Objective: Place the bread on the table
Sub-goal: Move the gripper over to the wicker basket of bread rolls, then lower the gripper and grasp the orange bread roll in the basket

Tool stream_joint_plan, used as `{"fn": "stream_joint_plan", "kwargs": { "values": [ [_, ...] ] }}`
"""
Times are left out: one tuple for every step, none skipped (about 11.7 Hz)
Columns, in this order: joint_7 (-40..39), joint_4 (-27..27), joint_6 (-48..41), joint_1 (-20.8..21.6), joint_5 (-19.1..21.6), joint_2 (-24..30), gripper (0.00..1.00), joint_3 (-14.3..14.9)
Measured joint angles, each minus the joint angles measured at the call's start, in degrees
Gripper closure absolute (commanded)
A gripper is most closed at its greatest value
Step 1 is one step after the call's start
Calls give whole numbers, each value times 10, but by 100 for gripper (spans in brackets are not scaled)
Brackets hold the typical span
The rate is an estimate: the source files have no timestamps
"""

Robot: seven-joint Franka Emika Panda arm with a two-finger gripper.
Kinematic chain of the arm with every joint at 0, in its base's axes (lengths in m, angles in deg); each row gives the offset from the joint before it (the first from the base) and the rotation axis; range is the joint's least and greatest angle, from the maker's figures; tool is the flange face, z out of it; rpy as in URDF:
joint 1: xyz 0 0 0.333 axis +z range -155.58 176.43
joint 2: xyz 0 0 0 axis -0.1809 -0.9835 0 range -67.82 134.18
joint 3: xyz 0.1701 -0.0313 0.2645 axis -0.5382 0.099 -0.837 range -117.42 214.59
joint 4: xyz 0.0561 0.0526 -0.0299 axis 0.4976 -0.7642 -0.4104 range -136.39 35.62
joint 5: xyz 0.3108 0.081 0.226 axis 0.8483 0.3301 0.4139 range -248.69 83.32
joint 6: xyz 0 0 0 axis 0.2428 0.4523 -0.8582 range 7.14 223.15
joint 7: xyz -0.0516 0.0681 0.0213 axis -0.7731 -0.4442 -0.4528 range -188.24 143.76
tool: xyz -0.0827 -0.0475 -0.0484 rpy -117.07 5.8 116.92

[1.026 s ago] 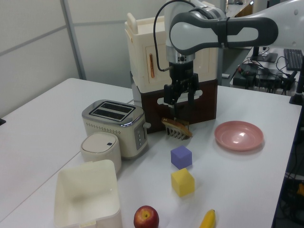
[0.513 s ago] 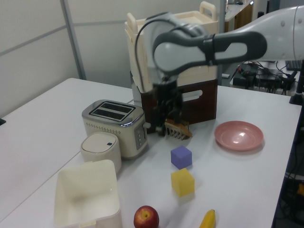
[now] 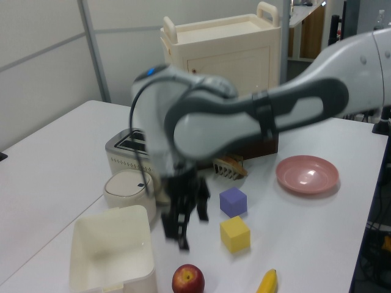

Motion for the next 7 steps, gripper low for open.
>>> {"fn": "stream_joint_plan", "kwargs": {
  "values": [
    [13,0,0,27,0,-9,0,0],
    [33,1,3,65,-1,-23,0,-1],
    [53,2,7,96,-2,-38,0,-1],
    [74,2,20,121,-5,-52,0,-1],
    [101,2,40,141,-8,-68,0,0],
    [129,1,55,154,-21,-86,0,0],
    [156,1,75,165,-39,-109,3,0]
  ]
}}
